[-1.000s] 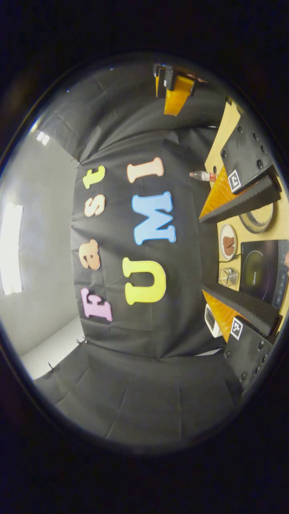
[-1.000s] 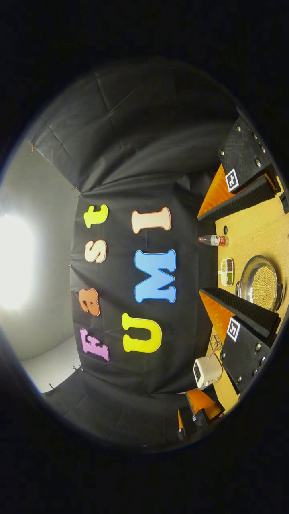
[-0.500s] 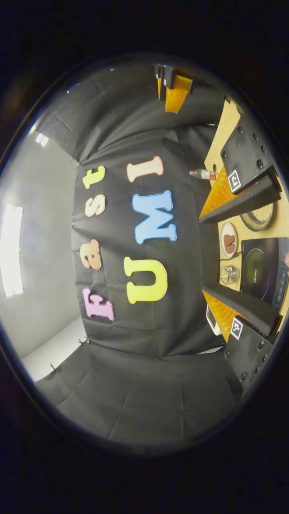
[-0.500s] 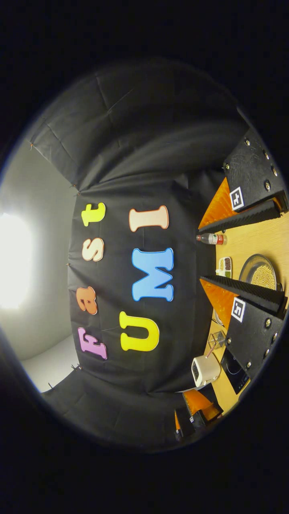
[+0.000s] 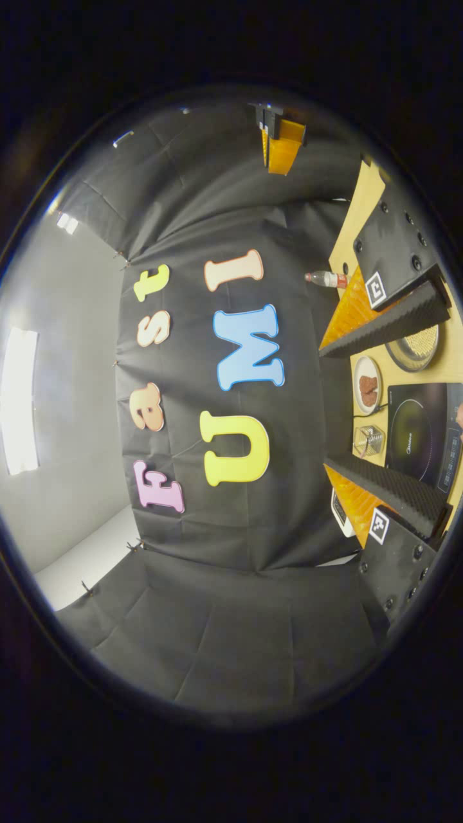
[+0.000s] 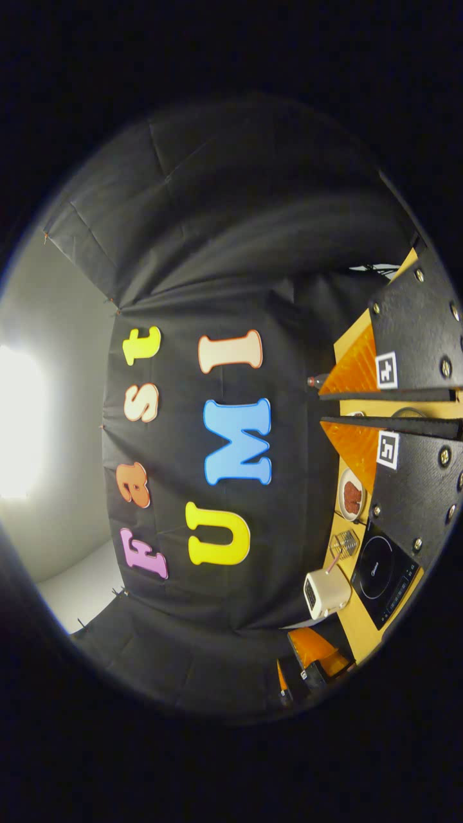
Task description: First push the handle of the pot to place it horizontally, then grasp the pot with both hands and set it on the induction cooktop.
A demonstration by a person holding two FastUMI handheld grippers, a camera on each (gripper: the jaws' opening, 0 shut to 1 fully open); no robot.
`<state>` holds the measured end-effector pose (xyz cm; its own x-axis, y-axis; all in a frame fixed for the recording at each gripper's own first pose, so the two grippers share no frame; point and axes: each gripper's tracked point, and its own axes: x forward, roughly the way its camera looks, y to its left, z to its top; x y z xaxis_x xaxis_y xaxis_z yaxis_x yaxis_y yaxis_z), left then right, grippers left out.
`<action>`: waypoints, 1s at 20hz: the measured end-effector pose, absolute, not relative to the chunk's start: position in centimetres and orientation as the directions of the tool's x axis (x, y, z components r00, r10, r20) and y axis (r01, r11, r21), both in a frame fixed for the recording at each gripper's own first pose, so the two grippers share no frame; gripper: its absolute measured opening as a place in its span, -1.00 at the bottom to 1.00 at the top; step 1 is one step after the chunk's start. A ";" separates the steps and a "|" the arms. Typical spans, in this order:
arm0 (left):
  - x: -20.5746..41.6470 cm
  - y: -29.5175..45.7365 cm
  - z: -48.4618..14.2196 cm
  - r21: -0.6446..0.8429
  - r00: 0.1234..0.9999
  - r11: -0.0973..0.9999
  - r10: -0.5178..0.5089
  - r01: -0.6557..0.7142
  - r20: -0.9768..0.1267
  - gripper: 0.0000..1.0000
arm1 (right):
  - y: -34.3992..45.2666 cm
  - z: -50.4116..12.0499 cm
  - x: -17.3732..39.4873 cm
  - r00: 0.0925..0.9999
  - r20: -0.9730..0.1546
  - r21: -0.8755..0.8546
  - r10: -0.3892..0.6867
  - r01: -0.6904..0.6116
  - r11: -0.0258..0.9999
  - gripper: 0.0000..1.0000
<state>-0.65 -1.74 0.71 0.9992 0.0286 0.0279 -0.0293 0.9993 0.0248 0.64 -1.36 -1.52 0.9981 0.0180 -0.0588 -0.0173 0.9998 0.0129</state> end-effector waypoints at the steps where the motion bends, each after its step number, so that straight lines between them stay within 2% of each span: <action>1: -0.7 -1.8 0.7 0.027 0.999 0.999 0.030 -0.031 0.028 0.93 | -0.9 -1.6 0.6 0.998 -0.052 0.016 0.033 -0.032 0.999 -0.91; 6: -0.9 -2.4 0.7 0.029 0.999 0.999 0.039 -0.040 0.028 0.96 | -0.3 -1.8 0.6 0.996 -0.037 0.018 0.085 -0.085 0.996 -0.98; 11: -1.6 -3.0 1.1 0.047 0.996 0.996 0.077 -0.079 0.036 0.93 | 0.3 -3.9 1.0 0.982 -0.094 0.027 0.163 -0.161 0.987 -0.98; 12: -1.9 -3.0 1.0 0.054 0.995 0.994 0.090 -0.092 0.037 0.99 | 0.5 -4.5 1.1 0.977 -0.104 0.030 0.185 -0.183 0.983 -0.98; 13: -2.1 -2.9 1.0 0.059 0.994 0.993 0.103 -0.105 0.033 0.93 | 0.9 -4.9 1.2 0.971 -0.110 0.032 0.210 -0.208 0.978 -0.98; 14: -2.4 -2.8 0.8 0.062 0.993 0.991 0.116 -0.118 0.027 1.00 | 1.3 -5.5 1.2 0.965 -0.119 0.034 0.233 -0.230 0.973 -0.98; 16: -3.2 -2.4 0.6 0.058 0.990 0.988 0.141 -0.141 0.014 1.00 | 2.3 -6.8 1.4 0.950 -0.148 0.035 0.275 -0.273 0.961 -0.98; 17: -3.5 -2.0 0.8 0.059 0.988 0.987 0.152 -0.153 0.012 0.94 | 2.8 -7.3 1.5 0.942 -0.162 0.039 0.294 -0.291 0.956 -0.98; 18: -3.7 -1.6 0.8 0.063 0.986 0.984 0.164 -0.165 0.012 1.00 | 3.5 -7.7 1.4 0.934 -0.171 0.047 0.314 -0.311 0.949 -0.98; 20: -3.9 -0.7 0.9 0.074 0.983 0.980 0.186 -0.186 0.011 0.87 | 5.4 -8.6 1.3 0.913 -0.190 0.054 0.362 -0.359 0.932 -0.98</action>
<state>-3.86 -0.69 0.86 0.9825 0.1857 0.0115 -0.1861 0.9798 0.0739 1.29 5.41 -8.58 0.9125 0.3622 -0.1901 -0.3586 0.9319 0.0540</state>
